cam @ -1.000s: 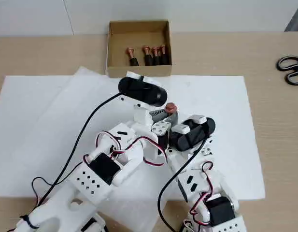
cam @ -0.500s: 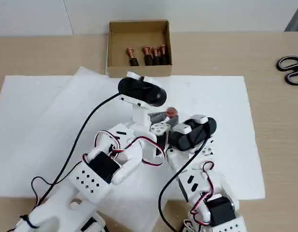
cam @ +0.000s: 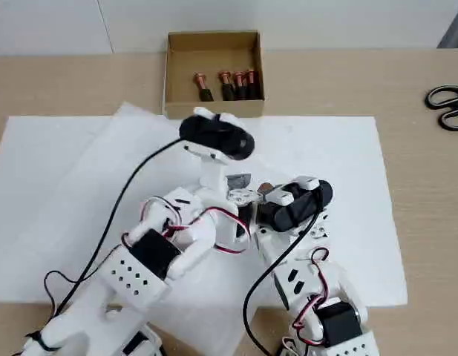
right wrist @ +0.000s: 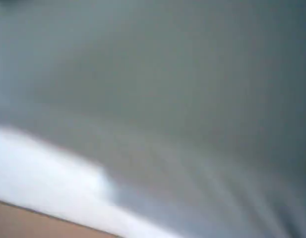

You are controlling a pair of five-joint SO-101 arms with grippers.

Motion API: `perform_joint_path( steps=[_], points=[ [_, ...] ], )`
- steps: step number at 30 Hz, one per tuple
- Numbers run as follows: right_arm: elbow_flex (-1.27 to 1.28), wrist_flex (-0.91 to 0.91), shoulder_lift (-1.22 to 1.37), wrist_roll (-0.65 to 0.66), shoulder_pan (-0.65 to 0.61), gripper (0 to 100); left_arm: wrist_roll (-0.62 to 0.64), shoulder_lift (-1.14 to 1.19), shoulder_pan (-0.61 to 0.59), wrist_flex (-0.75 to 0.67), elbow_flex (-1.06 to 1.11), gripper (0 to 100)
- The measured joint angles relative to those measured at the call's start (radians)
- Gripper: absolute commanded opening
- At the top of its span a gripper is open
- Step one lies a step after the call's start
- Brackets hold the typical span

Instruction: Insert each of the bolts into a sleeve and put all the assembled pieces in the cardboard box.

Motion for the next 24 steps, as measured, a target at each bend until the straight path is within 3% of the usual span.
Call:
perform_joint_path(
  steps=[6,11,17,20,24],
  points=[
    [0.000,0.000,0.000,0.000,0.000,0.4,0.000,0.000,-0.153,0.287,-0.189,23],
    [0.000,0.031,0.000,0.000,0.005,0.4,-0.106,-0.002,-0.347,0.450,-0.284,23],
    [-0.044,0.060,0.068,0.000,0.146,0.4,-0.316,-0.003,-0.603,0.532,-0.290,23],
    [-0.155,0.060,0.176,0.008,0.178,0.4,-0.327,-0.003,-0.720,0.540,-0.290,23],
    [-0.382,0.060,0.419,0.025,0.189,0.4,-0.331,-0.003,-0.790,0.540,-0.290,23]
  ],
)
